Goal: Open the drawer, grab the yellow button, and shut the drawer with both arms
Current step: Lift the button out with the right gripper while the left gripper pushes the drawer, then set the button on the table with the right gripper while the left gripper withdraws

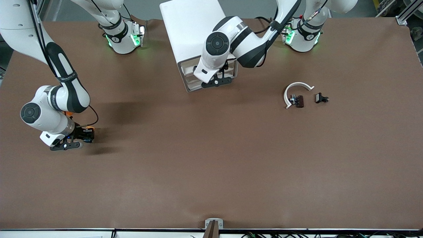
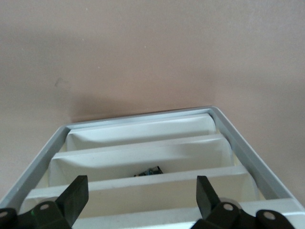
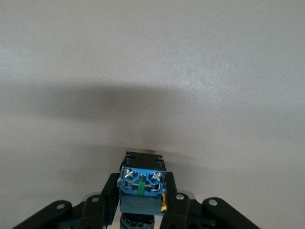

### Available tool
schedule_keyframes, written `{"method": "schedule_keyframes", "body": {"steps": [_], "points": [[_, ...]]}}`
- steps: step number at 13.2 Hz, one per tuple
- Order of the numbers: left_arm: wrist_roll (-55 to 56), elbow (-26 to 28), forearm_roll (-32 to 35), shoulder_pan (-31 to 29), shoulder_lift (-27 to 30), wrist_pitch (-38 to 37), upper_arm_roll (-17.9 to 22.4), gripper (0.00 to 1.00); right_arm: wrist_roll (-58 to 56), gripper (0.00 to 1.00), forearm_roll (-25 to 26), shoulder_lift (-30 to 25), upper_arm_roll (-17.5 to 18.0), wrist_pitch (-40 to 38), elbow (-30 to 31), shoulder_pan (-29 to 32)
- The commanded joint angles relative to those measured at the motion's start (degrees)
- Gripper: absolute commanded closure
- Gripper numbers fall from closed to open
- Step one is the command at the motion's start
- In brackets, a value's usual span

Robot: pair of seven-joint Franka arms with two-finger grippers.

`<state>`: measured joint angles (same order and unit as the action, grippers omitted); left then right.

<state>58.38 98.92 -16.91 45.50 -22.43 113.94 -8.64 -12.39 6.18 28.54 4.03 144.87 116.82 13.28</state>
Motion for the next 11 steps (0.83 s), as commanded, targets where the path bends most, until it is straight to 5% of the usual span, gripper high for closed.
{"method": "schedule_keyframes", "body": {"steps": [1, 3, 4, 5, 6, 11], "points": [[4.0, 1.8, 0.5, 0.0, 2.0, 0.4, -2.1, 0.0, -0.3, 0.67, 1.5, 0.8, 0.5, 2.3, 1.0, 1.0], [6.2, 1.7, -0.1, 0.1, 1.9, 0.4, -2.3, 0.0, -0.3, 0.67, 1.5, 0.9, 0.5, 2.1, 1.0, 1.0], [7.6, 1.6, -0.2, 0.0, 1.9, 0.1, -3.0, 0.0, -0.2, 0.55, 1.5, 0.9, 0.5, 1.9, 1.0, 1.0], [8.8, 1.5, -0.2, 0.0, 1.9, 0.0, -3.5, 0.0, -0.1, 0.13, 1.5, 0.8, 0.6, 1.6, 1.0, 1.0], [9.0, 1.5, -0.2, 0.1, 1.9, -0.1, -3.8, 0.0, -0.2, 0.0, 1.5, 0.3, 0.6, 1.0, 0.9, 1.0], [9.8, -2.5, 0.7, -2.8, 1.4, -4.2, -2.7, 0.0, 0.7, 0.0, 1.4, -3.8, 0.8, -6.3, -1.0, 0.0]]}}
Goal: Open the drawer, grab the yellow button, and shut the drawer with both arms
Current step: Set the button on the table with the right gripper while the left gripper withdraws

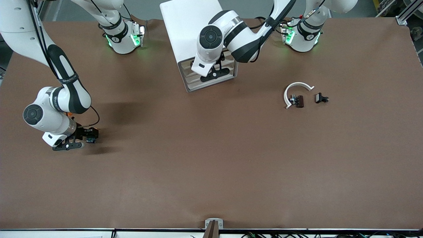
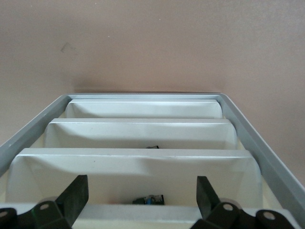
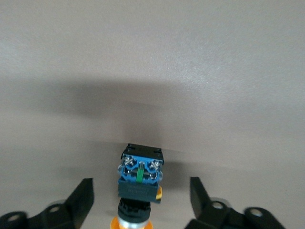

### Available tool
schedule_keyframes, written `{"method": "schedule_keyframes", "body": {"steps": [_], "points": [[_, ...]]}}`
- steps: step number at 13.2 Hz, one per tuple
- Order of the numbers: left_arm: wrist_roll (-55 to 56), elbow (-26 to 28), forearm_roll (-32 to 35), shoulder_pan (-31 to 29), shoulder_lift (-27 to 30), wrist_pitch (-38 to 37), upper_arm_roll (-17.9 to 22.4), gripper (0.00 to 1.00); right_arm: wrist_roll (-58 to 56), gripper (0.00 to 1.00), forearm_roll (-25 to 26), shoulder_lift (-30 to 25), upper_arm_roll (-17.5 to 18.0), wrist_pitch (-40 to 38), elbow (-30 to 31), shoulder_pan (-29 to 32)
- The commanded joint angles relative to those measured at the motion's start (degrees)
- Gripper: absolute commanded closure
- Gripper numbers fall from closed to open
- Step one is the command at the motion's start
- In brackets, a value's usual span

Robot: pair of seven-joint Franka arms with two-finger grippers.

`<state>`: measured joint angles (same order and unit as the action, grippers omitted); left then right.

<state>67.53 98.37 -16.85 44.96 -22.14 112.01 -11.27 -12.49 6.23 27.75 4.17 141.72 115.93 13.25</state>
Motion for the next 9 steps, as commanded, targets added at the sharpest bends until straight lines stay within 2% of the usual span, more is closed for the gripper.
{"method": "schedule_keyframes", "body": {"steps": [1, 5, 9], "points": [[0.5, -3.0, 1.0, -4.6, 1.1, -2.2, 0.3, 0.0, 1.5, 0.0, 1.3, -3.7, 0.7, -4.9, -0.6, -0.2], [-0.1, -7.6, 10.1, -14.5, 1.1, -2.3, 0.2, 0.0, 2.8, 0.0, 0.6, -9.2, 1.2, -11.0, -0.8, -0.7], [-1.3, -11.3, 16.7, -25.3, 1.1, -2.3, 0.1, 0.0, 10.3, 0.0, 0.6, -14.9, 1.2, -19.1, -0.9, -4.6]]}}
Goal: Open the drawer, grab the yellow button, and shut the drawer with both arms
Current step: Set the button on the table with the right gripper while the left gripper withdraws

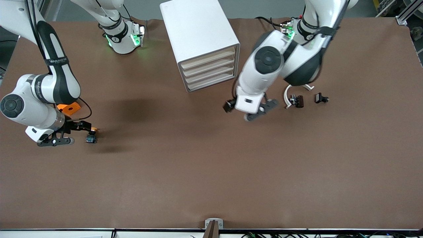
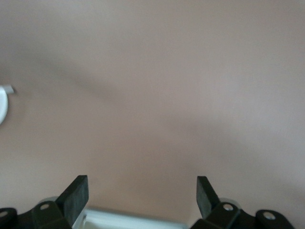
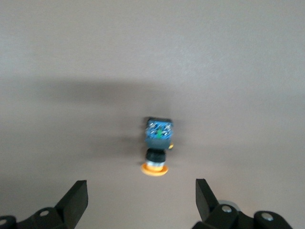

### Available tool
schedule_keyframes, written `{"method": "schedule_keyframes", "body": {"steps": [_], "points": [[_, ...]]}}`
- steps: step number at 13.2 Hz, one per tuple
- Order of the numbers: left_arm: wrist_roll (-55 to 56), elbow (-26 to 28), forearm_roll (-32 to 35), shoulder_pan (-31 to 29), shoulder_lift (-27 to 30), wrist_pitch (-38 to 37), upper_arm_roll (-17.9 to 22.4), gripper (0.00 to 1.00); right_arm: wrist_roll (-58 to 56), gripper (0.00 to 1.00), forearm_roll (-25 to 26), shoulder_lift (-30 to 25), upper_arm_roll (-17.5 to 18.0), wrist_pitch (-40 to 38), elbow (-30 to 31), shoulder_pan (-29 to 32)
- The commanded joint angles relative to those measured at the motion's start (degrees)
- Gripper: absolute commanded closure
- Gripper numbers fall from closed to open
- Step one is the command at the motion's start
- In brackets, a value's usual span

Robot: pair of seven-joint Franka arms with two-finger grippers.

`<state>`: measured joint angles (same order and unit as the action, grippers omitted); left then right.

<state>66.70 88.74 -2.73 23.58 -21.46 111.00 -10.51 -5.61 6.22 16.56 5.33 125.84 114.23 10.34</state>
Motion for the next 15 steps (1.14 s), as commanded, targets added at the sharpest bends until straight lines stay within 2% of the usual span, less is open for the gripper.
{"method": "schedule_keyframes", "body": {"steps": [1, 3, 5, 7, 10, 12, 15], "points": [[-2.4, -2.0, 4.4, -5.9, 0.5, -1.3, -0.6, 0.0, 3.4, 0.0, 0.6, -5.3, 0.0, -4.9, 0.8, -2.3], [-8.1, -2.3, 7.0, -10.3, 1.8, -1.3, -0.6, 0.0, 3.8, 0.0, 0.6, -8.5, 0.0, -8.1, 0.8, -3.7], [-8.6, -2.8, 7.3, -15.3, 4.0, -1.3, -0.6, 0.0, 3.9, 0.0, 0.2, -11.1, 0.1, -11.0, 0.6, -4.6], [-12.5, -3.4, 8.1, -18.0, 5.4, -1.7, -0.6, 0.0, 4.2, 0.0, 0.1, -12.9, 0.1, -13.0, -0.8, -5.9], [-19.8, -7.5, 8.3, -20.1, 5.2, -9.8, -0.5, 0.0, 7.5, 0.0, 0.1, -13.8, 0.1, -20.7, -6.5, -9.1], [-24.4, -7.5, 8.3, -22.3, 5.8, -10.4, -0.3, 0.0, 10.1, 0.0, 0.1, -13.8, 0.1, -27.2, -11.8, -11.5], [-31.2, -9.6, 8.3, -24.5, 6.6, -14.9, -0.2, 0.0, 10.6, 0.0, 0.0, -13.7, 0.1, -28.9, -16.0, -12.5]]}}
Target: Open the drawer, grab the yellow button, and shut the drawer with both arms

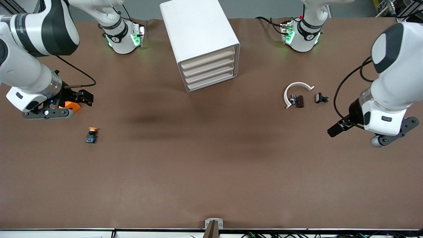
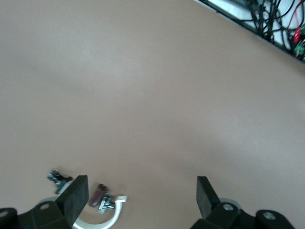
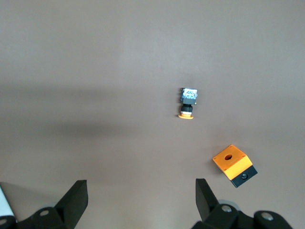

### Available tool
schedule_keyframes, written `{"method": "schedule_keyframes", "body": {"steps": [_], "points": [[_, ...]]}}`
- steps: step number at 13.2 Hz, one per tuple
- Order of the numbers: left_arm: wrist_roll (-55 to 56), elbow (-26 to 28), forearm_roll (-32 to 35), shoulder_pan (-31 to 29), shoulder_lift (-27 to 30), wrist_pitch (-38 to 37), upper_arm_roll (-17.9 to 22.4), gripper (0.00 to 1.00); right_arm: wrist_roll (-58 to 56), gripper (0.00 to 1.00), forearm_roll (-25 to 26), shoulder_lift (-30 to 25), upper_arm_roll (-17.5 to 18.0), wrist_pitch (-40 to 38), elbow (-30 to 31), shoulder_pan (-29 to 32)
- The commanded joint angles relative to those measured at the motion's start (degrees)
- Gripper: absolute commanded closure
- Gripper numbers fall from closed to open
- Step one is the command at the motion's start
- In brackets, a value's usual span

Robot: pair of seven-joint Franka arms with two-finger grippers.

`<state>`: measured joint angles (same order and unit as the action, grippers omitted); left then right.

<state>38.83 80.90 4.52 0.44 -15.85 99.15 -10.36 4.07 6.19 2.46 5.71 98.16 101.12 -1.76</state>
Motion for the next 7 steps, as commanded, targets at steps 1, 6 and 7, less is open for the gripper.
{"method": "schedule_keyframes", "body": {"steps": [1, 6, 7], "points": [[-5.0, -1.8, 1.0, -1.7, 2.6, -4.0, -0.2, 0.0, 0.9, 0.0, 0.1, 0.5, -0.3, -1.2, -4.1, -0.4], [-18.1, -1.7, 0.7, -3.6, 7.8, -7.8, 1.4, 0.0, 0.4, 0.0, 0.0, 0.7, 0.6, -1.3, -9.6, 0.4], [-19.8, -1.5, 0.6, -3.5, 8.6, -8.5, 1.8, 0.0, 0.3, 0.0, 0.0, 0.7, 0.9, -1.3, -10.2, 1.1]]}}
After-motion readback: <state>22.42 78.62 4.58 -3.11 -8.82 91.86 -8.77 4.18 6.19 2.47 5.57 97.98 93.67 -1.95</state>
